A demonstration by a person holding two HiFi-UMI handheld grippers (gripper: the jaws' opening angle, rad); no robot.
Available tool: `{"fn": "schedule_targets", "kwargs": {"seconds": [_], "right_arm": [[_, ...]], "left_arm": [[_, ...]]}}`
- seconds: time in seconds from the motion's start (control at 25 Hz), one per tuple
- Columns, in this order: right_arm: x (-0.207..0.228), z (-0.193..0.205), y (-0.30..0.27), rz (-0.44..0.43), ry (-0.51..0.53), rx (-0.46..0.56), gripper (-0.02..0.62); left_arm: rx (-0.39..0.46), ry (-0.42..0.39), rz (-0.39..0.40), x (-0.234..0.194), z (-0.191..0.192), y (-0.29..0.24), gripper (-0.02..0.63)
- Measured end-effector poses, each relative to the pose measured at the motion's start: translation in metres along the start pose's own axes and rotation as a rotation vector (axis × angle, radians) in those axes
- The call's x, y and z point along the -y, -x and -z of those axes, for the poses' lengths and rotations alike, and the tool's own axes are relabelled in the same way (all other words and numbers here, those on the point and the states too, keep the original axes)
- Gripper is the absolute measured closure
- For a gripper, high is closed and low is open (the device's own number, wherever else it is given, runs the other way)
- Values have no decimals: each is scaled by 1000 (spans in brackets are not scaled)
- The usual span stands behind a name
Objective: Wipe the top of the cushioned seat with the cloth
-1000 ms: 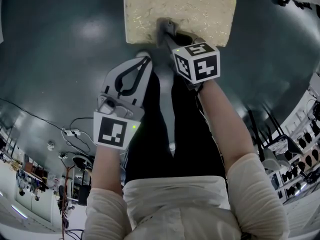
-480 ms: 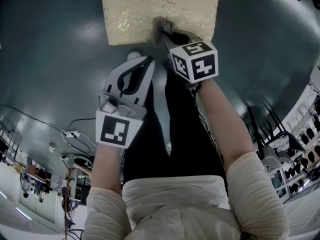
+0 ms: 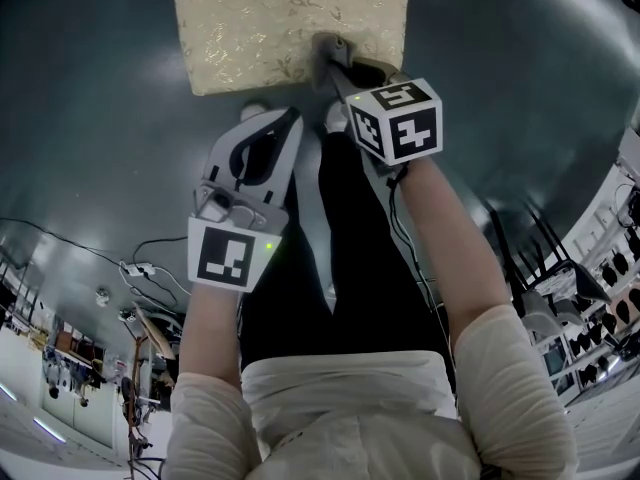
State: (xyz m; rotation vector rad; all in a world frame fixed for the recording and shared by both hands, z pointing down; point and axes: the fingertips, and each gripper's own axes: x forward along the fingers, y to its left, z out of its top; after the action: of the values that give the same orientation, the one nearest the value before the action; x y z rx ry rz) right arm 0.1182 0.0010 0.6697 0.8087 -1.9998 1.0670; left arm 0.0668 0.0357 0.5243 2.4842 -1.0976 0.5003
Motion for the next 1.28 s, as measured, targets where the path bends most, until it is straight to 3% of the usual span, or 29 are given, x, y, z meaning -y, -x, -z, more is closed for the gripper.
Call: {"fn": "schedule_targets", "kwargs": {"seconds": [0.52, 1.0, 1.28], "right_arm": [[47, 16, 32, 5, -29, 14, 568], [110, 46, 69, 135, -62, -27, 568], [80, 17, 106, 138, -51, 53, 568]], "left_arm": [[1, -36, 22, 39, -9, -27, 603], [18, -37, 49, 75, -13, -48, 603], [53, -62, 65, 83, -50, -32, 603]]}}
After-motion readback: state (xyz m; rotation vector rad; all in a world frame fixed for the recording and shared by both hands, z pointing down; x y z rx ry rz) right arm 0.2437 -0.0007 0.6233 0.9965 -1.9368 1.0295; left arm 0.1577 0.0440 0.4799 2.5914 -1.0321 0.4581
